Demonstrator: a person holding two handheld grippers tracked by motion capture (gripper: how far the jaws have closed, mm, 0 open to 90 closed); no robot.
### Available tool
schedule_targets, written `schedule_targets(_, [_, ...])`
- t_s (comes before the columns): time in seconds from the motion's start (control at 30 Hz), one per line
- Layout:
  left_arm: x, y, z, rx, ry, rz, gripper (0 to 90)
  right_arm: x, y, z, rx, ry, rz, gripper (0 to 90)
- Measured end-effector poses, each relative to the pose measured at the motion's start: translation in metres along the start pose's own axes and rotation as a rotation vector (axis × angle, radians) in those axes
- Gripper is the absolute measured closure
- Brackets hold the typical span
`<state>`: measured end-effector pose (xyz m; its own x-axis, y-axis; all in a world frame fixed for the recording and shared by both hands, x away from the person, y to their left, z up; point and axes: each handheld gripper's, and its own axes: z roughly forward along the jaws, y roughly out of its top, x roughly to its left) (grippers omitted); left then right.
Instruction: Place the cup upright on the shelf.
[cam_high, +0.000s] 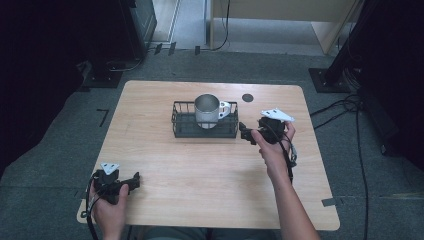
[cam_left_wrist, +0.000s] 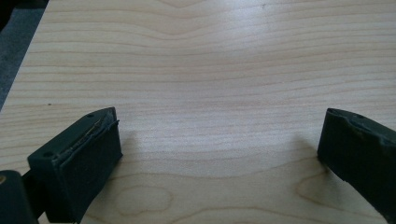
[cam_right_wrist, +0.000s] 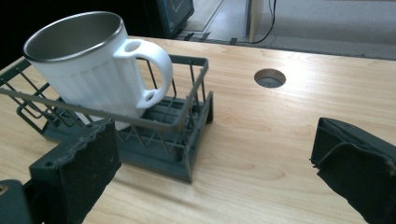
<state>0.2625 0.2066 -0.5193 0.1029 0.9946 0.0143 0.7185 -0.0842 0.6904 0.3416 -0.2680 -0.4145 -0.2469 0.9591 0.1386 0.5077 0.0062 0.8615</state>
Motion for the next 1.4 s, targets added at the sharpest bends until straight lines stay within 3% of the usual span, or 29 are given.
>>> schedule_targets(0.2, [0.0,0.0,0.0,-0.001,0.0,-0.001,0.0,-0.013,-0.011,-0.012,0.006,-0.004,0.014,0.0])
schedule_targets(0.53, [0.0,0.0,0.0,-0.001,-0.001,0.0,0.0,-0.033,-0.032,-0.031,0.015,-0.066,-0.003,0.0])
schedule_targets(0.83, [0.0,0.0,0.0,0.0,0.0,0.001,0.0,-0.057,-0.061,-0.043,0.033,-0.105,0.035,0.0])
schedule_targets(1.23, [0.0,0.0,0.0,0.001,0.0,0.002,0.0,-0.08,-0.097,-0.056,0.065,-0.155,0.045,0.0])
schedule_targets(1.4, [0.0,0.0,0.0,0.002,0.0,0.002,0.0,-0.095,-0.118,-0.066,0.078,-0.18,0.077,0.0])
